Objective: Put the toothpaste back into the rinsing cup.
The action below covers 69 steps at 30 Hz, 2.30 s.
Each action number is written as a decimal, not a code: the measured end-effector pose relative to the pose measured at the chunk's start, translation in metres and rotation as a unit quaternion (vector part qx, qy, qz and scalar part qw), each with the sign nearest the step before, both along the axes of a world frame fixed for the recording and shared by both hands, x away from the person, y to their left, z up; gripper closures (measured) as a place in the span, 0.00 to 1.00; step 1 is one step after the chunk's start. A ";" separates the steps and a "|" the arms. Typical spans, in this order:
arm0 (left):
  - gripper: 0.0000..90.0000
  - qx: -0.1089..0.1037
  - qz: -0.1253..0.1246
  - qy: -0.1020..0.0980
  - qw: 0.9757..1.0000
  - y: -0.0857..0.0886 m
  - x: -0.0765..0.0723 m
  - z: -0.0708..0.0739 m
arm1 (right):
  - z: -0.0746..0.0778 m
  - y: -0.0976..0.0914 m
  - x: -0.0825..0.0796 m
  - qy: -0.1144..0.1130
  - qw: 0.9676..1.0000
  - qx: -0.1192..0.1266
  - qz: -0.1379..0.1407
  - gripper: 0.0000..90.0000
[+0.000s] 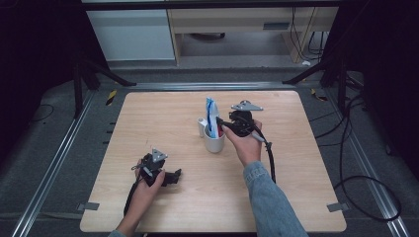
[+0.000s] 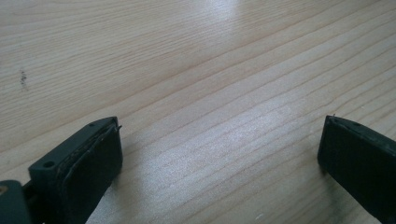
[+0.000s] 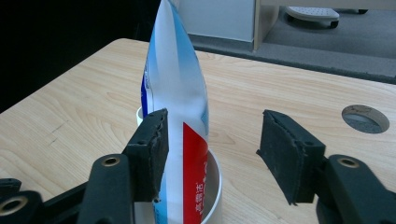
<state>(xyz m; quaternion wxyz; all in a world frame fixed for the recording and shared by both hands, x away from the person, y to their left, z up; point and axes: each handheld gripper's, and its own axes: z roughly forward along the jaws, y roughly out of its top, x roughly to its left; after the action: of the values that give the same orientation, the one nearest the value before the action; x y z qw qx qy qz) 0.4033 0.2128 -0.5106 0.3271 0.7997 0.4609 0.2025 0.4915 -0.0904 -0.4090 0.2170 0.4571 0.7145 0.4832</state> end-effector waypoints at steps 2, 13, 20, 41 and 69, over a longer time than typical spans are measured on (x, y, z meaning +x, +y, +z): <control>0.00 0.000 0.000 0.000 1.000 0.000 0.000 0.000 | 0.001 -0.001 0.000 -0.002 1.000 0.000 -0.001 0.45; 0.00 0.000 0.000 0.000 1.000 0.000 0.000 0.000 | 0.005 -0.003 -0.002 0.001 1.000 -0.012 -0.001 0.33; 0.00 0.000 0.000 0.000 1.000 0.000 0.000 0.000 | 0.010 -0.001 -0.003 0.002 0.999 -0.052 -0.011 0.22; 0.00 0.001 -0.002 0.000 1.000 -0.001 0.000 0.000 | 0.018 -0.018 -0.009 0.005 0.995 -0.098 -0.017 0.16; 0.00 0.000 -0.002 -0.001 1.000 -0.003 -0.001 0.000 | -0.068 -0.120 -0.056 0.091 0.985 -0.127 -0.071 0.11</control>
<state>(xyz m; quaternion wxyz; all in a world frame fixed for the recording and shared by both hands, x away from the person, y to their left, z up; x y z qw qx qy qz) 0.4027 0.2100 -0.5107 0.3279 0.8007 0.4587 0.2022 0.4356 -0.2103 -0.4770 0.2410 0.5178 0.7524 0.3282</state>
